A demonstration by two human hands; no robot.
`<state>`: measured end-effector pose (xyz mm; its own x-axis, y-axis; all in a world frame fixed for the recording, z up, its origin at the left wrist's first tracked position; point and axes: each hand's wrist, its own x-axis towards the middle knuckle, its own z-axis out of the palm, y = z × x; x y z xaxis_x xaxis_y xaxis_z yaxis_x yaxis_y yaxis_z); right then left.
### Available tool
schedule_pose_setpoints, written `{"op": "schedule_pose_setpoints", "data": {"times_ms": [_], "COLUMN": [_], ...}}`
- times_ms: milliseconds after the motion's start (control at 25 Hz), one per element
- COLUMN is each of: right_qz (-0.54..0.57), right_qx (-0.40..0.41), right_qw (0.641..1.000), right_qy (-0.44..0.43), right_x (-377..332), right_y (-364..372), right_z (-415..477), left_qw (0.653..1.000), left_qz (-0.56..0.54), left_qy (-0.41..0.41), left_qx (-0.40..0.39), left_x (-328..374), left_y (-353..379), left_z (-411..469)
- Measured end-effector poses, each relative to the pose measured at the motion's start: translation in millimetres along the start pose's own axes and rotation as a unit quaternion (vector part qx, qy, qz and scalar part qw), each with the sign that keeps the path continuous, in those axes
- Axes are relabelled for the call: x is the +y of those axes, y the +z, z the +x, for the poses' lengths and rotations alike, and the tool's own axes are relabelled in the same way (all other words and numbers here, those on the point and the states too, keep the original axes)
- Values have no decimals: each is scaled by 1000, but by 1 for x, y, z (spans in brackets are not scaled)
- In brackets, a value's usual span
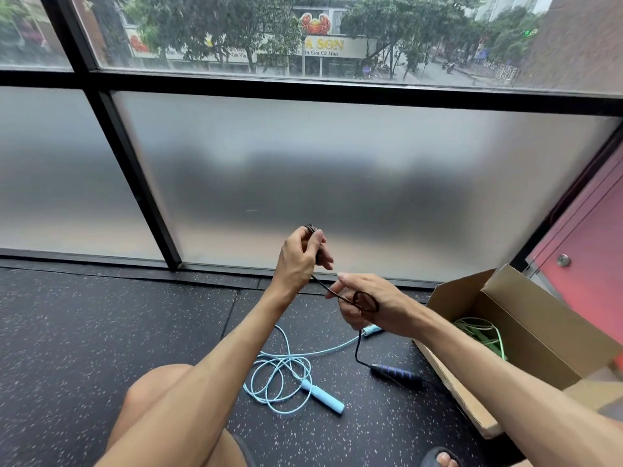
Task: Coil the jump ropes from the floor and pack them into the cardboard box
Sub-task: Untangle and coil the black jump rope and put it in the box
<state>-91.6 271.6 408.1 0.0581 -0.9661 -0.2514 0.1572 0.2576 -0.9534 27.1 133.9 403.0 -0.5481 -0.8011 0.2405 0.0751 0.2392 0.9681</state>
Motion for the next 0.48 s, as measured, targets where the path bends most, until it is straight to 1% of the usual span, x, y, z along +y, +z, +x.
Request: {"op": "schedule_pose_setpoints", "data": {"times_ms": [80, 160, 240, 320, 400, 440, 480], "right_qz": [39, 66, 72, 65, 28, -29, -118], "right_qx": [0, 14, 45, 95, 152, 180, 204], "right_qw": [999, 998, 996, 993, 988, 983, 972], "right_qy": [-5, 7, 19, 22, 17, 12, 10], "right_x": [-7, -12, -14, -14, -13, -11, -10], "right_y": [-7, -14, -20, -25, -30, -32, -33], "right_z": [-1, -2, -2, -1, -1, -1, -1], "left_qw": [992, 968, 943, 926, 918, 913, 908], "left_qz": [118, 230, 313, 359, 382, 394, 408], "left_qy": [25, 46, 56, 55, 48, 43, 36], "left_qx": [-49, -87, -103, -101, -95, -92, -92], "left_x": [-3, -5, -6, -8, -8, -7, -7], "left_y": [-2, -7, -9, -12, -15, -16, -18], "left_z": [-1, -2, -2, -1, -1, -1, -1]}}
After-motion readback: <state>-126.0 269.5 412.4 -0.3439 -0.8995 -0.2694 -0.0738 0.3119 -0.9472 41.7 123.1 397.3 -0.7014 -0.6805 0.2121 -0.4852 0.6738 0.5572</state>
